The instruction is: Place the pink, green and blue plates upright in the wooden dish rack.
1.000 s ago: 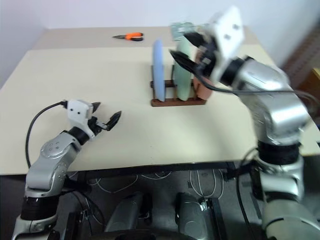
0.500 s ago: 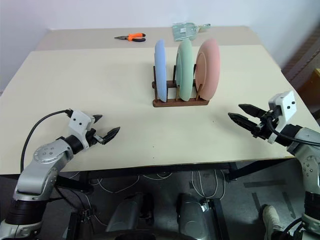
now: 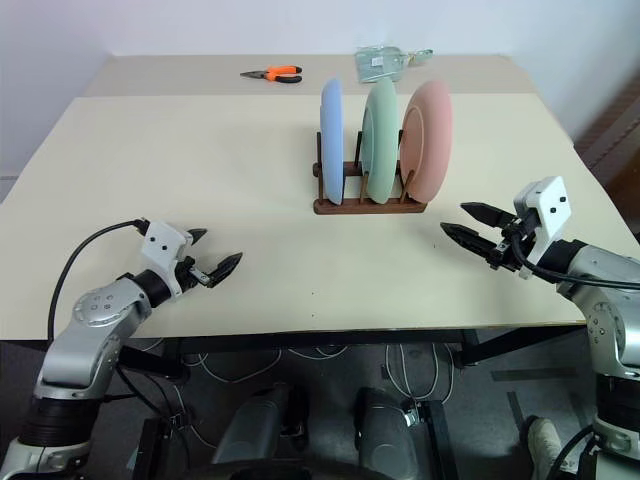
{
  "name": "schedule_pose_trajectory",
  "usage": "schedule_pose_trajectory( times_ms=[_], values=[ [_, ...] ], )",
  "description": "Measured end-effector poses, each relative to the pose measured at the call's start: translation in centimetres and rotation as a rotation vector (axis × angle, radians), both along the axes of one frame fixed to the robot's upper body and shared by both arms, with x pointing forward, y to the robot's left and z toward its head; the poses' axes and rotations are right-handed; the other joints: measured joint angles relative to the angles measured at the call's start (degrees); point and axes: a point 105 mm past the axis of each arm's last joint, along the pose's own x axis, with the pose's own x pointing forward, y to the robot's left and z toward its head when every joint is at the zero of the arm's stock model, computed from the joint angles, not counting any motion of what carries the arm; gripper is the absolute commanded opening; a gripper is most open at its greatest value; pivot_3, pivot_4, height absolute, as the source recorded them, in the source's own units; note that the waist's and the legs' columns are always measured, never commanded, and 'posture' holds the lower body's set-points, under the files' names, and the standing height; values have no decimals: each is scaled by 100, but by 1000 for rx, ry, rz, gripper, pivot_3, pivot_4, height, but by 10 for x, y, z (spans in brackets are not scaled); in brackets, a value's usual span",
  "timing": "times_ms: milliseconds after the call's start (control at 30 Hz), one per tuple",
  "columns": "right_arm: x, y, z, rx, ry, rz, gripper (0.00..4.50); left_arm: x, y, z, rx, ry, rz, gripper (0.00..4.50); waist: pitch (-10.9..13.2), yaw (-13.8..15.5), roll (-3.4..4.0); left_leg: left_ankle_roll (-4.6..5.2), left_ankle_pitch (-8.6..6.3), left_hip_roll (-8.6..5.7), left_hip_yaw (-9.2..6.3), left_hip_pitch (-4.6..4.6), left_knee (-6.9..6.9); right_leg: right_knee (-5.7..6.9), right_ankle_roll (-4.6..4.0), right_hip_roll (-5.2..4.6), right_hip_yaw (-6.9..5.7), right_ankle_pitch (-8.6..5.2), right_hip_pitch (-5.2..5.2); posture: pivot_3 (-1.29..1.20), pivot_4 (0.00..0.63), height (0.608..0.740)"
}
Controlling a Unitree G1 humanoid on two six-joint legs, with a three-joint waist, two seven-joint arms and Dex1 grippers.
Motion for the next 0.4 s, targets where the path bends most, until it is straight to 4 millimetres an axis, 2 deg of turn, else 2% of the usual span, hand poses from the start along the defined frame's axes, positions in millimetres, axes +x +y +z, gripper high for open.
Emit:
schedule_pose_trajectory(
  times_ms=[100, 233, 400],
  values=[
    [5, -4, -11, -29, 14, -34, 2533, 1, -2, -1, 12, -6, -12, 4500, -1, -3, 1, 6, 3, 0, 1, 0, 0, 0, 0, 1, 0, 0, 0, 0, 150, 740],
    [8, 3, -30, -16, 51, -35, 2533, 1, -4, -9, 27, 16, -24, 4500, -1, -6, 1, 8, 5, 0, 2, 0, 0, 2, 0, 4, 0, 0, 0, 0, 150, 740],
    [10, 5, -36, -15, 53, -38, 2533, 1, -7, -11, 26, 19, -34, 4500, -1, 1, 1, 9, 5, 0, 2, 0, 1, 1, 0, 4, -1, 0, 1, 0, 150, 740]
  ],
)
